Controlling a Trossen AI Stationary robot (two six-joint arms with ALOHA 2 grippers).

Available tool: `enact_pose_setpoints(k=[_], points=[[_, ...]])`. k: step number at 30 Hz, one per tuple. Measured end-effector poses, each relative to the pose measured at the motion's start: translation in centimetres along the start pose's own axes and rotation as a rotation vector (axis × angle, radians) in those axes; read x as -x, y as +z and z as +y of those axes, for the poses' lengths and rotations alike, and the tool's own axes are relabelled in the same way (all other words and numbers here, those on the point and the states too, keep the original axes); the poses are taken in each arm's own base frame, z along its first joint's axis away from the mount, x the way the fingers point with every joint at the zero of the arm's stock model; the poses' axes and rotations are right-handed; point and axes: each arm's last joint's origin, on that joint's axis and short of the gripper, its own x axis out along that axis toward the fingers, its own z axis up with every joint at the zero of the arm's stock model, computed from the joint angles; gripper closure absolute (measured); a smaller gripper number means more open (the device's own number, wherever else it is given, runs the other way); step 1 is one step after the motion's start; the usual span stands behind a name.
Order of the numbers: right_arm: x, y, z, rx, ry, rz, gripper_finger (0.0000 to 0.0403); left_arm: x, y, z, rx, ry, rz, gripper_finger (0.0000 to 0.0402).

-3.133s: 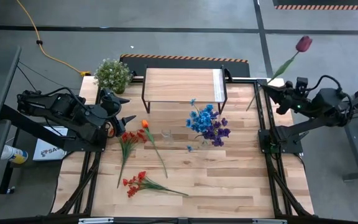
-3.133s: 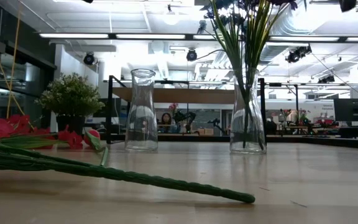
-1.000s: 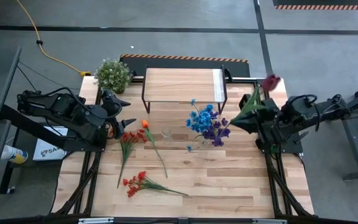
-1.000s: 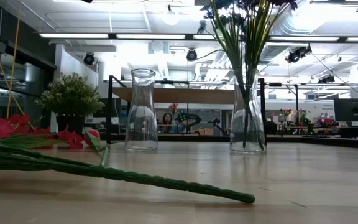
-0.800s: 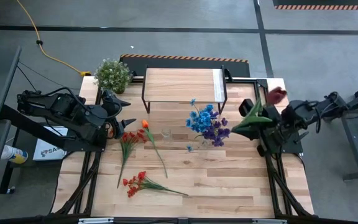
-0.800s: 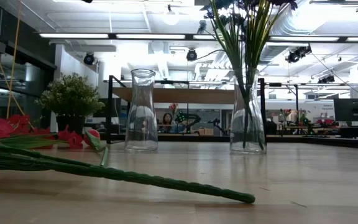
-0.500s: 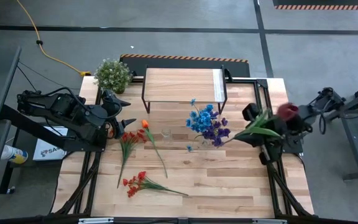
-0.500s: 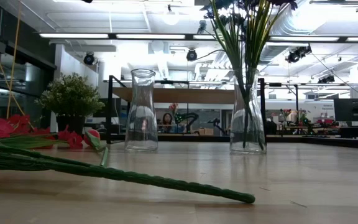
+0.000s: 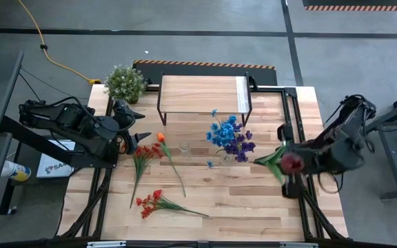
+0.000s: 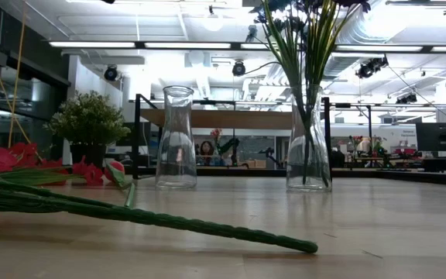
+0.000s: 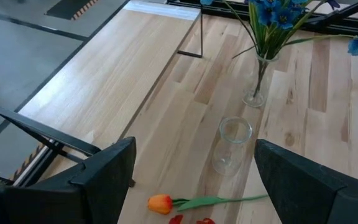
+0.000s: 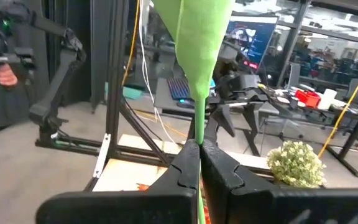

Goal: Pick and place flowers into a vace then onto a shelf
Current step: Put the purple flower into the right transparent vase

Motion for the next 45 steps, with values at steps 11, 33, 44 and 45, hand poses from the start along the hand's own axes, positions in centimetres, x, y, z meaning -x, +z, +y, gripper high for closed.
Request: enact_pose_setpoints(k=[11, 33, 44, 45], points=[[-4.1, -0.9, 4.3, 0.042, -0.059, 0.060, 0.0403, 0.0, 0.0, 0.0, -0.001, 0.000, 0.000, 0.0041], [-10.1, -6.6, 7.1, 0.146, -0.284, 0.237, 0.0403, 0.0, 0.0, 0.0, -0.003, 0.000, 0.000, 0.0041], [-9.9, -9.8, 7.2, 0.095, -0.389, 0.281, 0.0403, 0.0, 0.0, 0.0, -0.003, 0.000, 0.000, 0.0041], [-9.9, -10.0, 7.2, 0.097, -0.393, 0.282, 0.0403, 0.0, 0.0, 0.0, -0.003, 0.000, 0.000, 0.0041]])
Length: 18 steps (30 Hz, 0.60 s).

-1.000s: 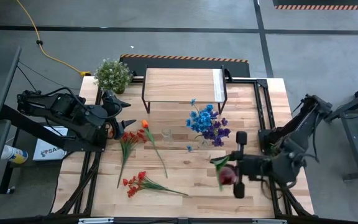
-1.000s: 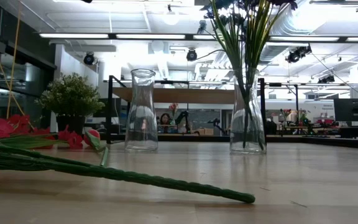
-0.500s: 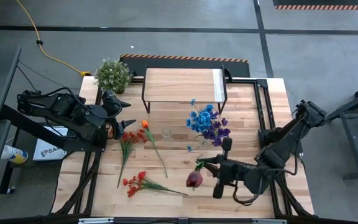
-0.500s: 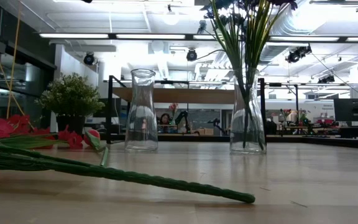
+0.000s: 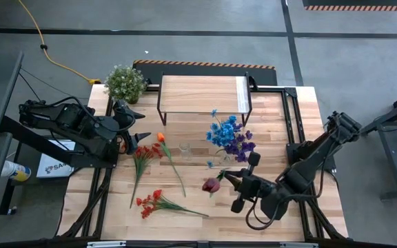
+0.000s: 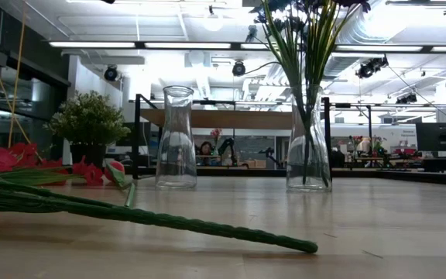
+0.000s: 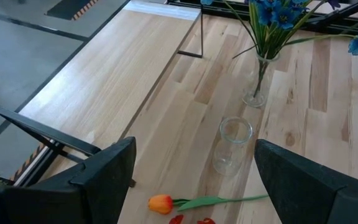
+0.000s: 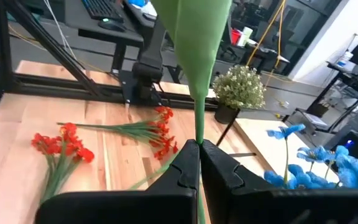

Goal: Pick and place flowers into a vace then onto a shelf
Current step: Put the purple flower into the right transparent vase

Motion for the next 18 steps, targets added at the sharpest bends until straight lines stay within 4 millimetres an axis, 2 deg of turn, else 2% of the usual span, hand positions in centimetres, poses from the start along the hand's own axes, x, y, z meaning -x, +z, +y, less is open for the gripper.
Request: enact_pose_setpoints(k=[18], points=[[-0.8, -1.3, -0.6, 0.032, -0.061, 0.059, 0.0403, 0.0, 0.0, 0.0, 0.000, 0.000, 0.000, 0.0041]])
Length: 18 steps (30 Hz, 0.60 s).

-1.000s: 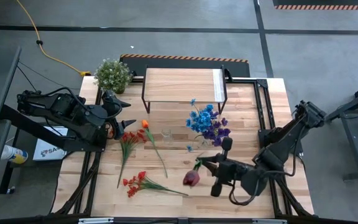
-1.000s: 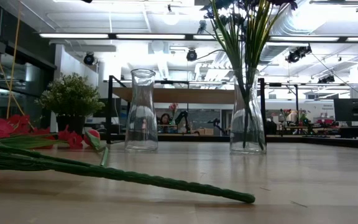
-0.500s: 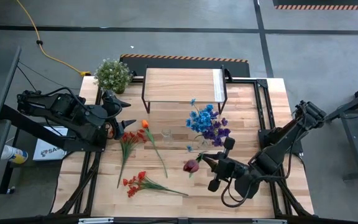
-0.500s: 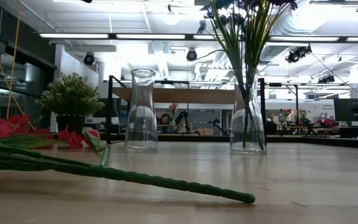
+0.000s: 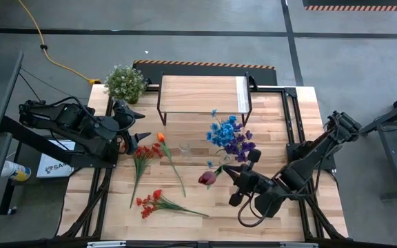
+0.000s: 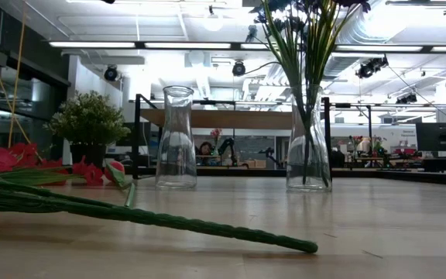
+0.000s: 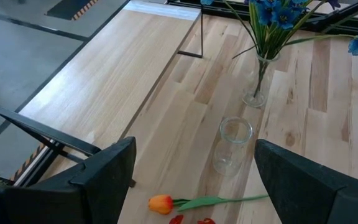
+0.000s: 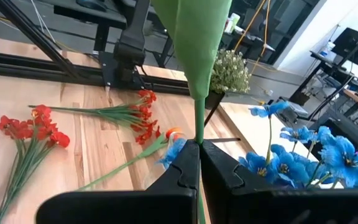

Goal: Pick and place flowers into a vace then onto a shelf
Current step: Put the purple flower into the right transparent vase

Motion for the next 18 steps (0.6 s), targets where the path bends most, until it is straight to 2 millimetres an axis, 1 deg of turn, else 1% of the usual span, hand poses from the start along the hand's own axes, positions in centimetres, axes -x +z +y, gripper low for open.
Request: enact_pose_setpoints(k=[13, 18], points=[[0.04, -0.05, 0.03, -0.076, 0.008, 0.003, 0.0403, 0.00, 0.00, 0.00, 0.000, 0.001, -0.001, 0.0041], [0.70, -0.10, 0.36, -0.117, 0.011, -0.008, 0.0403, 0.00, 0.01, 0.01, 0.000, 0.002, -0.001, 0.0041]])
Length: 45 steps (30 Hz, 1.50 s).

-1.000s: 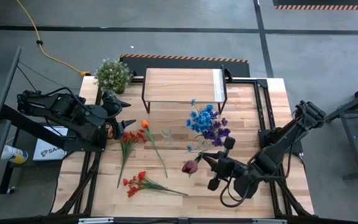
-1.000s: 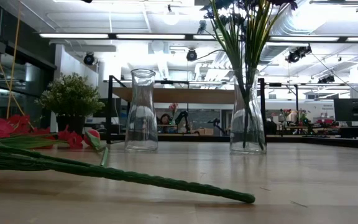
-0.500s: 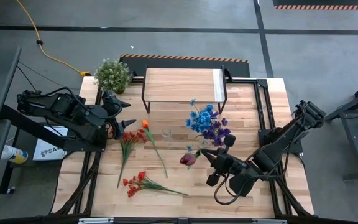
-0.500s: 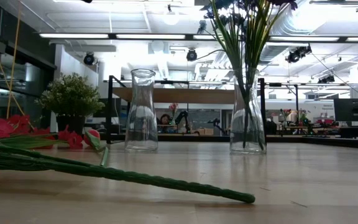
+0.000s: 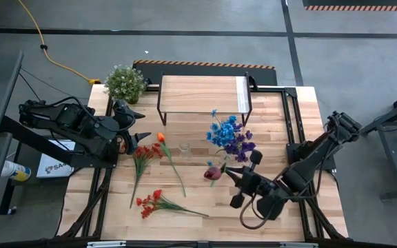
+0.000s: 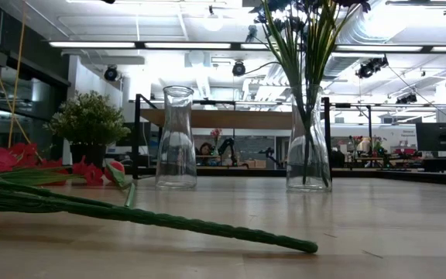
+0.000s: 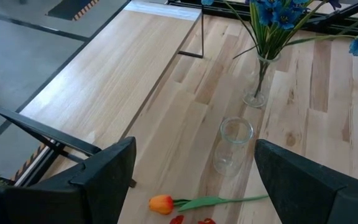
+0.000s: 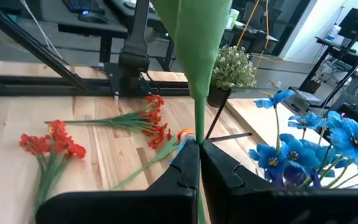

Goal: Pick and place flowers into a vace then onto a shelf
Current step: Put the purple flower into the right transparent vase

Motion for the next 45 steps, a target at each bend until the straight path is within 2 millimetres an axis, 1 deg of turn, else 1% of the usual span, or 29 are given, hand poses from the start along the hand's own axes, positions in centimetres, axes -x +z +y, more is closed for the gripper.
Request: enact_pose_setpoints(k=[6, 10, 13, 21, 31, 38, 45], points=[[1.0, -0.4, 0.8, -0.049, -0.021, -0.029, 0.0403, 0.0, 0.0, 0.0, -0.001, 0.000, 0.000, 0.0041], [0.8, -1.3, 2.0, -0.079, -0.035, -0.031, 0.0403, 0.0, 0.0, 0.0, 0.000, 0.001, 0.000, 0.0041], [0.7, -1.6, 2.7, -0.084, -0.063, -0.053, 0.0403, 0.0, 0.0, 0.0, -0.001, 0.001, 0.000, 0.0041], [0.8, -2.3, 3.5, -0.057, -0.126, -0.086, 0.0403, 0.0, 0.0, 0.0, -0.001, 0.000, 0.000, 0.0041], [0.3, -3.4, 4.0, 0.007, -0.277, -0.143, 0.0403, 0.0, 0.0, 0.0, -0.001, -0.001, 0.001, 0.0041], [0.3, -3.5, 3.8, -0.019, -0.320, -0.172, 0.0403, 0.0, 0.0, 0.0, 0.000, -0.002, 0.001, 0.0041], [-0.1, -3.4, 3.7, -0.083, -0.332, -0.184, 0.0403, 0.0, 0.0, 0.0, -0.010, 0.000, 0.000, 0.0041]])
